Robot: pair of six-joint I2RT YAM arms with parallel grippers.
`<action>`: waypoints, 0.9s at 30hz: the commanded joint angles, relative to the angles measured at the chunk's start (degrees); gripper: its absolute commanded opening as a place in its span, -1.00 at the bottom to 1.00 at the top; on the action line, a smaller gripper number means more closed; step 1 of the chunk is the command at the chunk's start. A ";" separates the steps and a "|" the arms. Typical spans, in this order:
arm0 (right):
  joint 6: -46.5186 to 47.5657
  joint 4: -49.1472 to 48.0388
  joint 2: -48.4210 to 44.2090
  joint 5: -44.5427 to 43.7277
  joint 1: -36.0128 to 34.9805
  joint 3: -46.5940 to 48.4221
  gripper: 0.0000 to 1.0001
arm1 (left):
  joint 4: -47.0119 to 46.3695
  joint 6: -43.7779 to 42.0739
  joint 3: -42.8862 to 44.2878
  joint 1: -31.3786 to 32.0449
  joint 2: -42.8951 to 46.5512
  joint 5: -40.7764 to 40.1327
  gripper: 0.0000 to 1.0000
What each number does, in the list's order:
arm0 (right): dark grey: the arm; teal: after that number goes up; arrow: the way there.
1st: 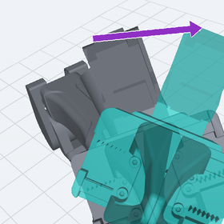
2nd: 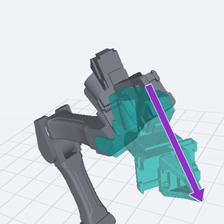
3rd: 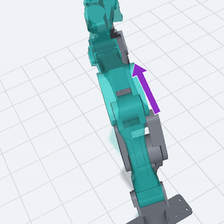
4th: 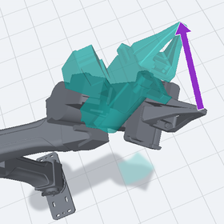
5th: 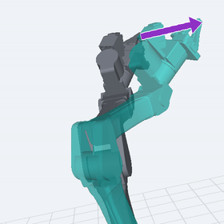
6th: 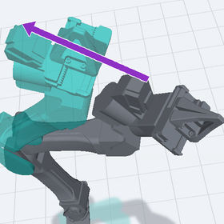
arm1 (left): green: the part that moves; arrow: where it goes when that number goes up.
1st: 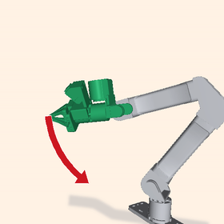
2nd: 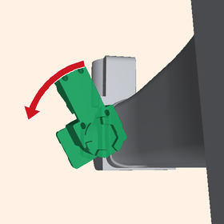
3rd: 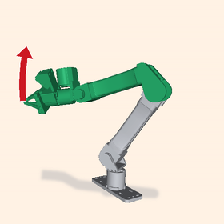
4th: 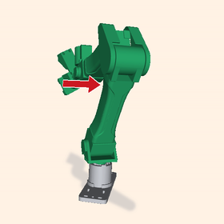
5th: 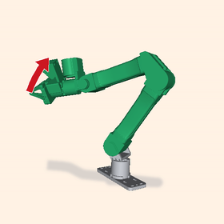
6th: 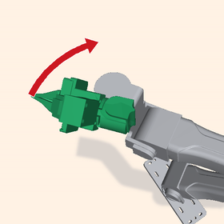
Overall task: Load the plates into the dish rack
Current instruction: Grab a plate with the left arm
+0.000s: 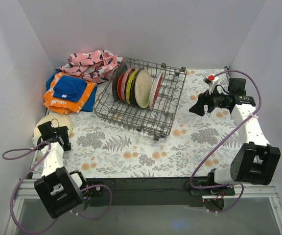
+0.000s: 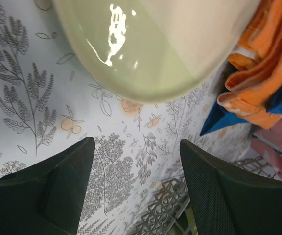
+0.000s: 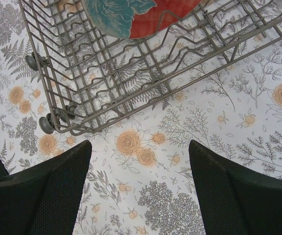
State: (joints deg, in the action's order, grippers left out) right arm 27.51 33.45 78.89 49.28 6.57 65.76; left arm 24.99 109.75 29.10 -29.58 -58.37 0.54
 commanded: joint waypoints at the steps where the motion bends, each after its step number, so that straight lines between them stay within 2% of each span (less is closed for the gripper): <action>1: 2.11 1.00 0.03 1.17 -0.42 0.07 0.71 | -2.75 4.41 -1.24 -1.35 -3.06 -3.70 0.32; 8: 2.29 1.00 0.21 1.26 -0.59 -0.54 0.71 | -0.91 6.70 3.06 -3.73 -16.76 -3.00 0.25; 13: 2.38 1.00 0.12 1.00 -0.59 -0.63 0.71 | -1.09 8.63 3.68 -4.34 -19.32 -3.70 0.17; 15: 2.38 1.00 0.12 1.00 -0.59 -0.72 0.71 | -0.74 9.07 4.29 -4.43 -21.16 -3.79 -0.06; 16: 2.29 1.00 0.12 0.91 -0.59 -0.72 0.71 | 0.83 9.07 4.82 -4.60 -22.04 -3.70 -0.09; 18: 2.29 1.00 0.12 0.91 -0.59 -0.63 0.71 | 2.51 8.99 6.66 -4.69 -24.15 -3.52 -0.31; 19: 2.29 1.00 0.12 0.82 -0.59 -0.63 0.71 | 4.08 8.81 7.19 -4.61 -25.81 -3.61 -0.32; 22: 2.29 1.18 0.12 0.82 -0.68 -0.10 0.71 | 4.10 7.23 7.64 -4.69 -26.53 -4.23 -0.62; 24: 2.38 1.44 0.21 0.65 -0.68 0.42 0.71 | 3.66 6.09 7.72 -4.69 -26.27 -4.40 -0.97; 27: 2.46 1.70 0.03 0.56 -0.68 0.86 0.71 | 3.66 3.28 8.25 -4.78 -26.18 -3.53 -1.00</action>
State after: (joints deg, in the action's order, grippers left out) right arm 28.95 34.57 79.18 49.23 6.24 65.71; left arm 24.67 117.30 38.48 -35.00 -81.95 0.12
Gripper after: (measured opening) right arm 0.854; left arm 0.039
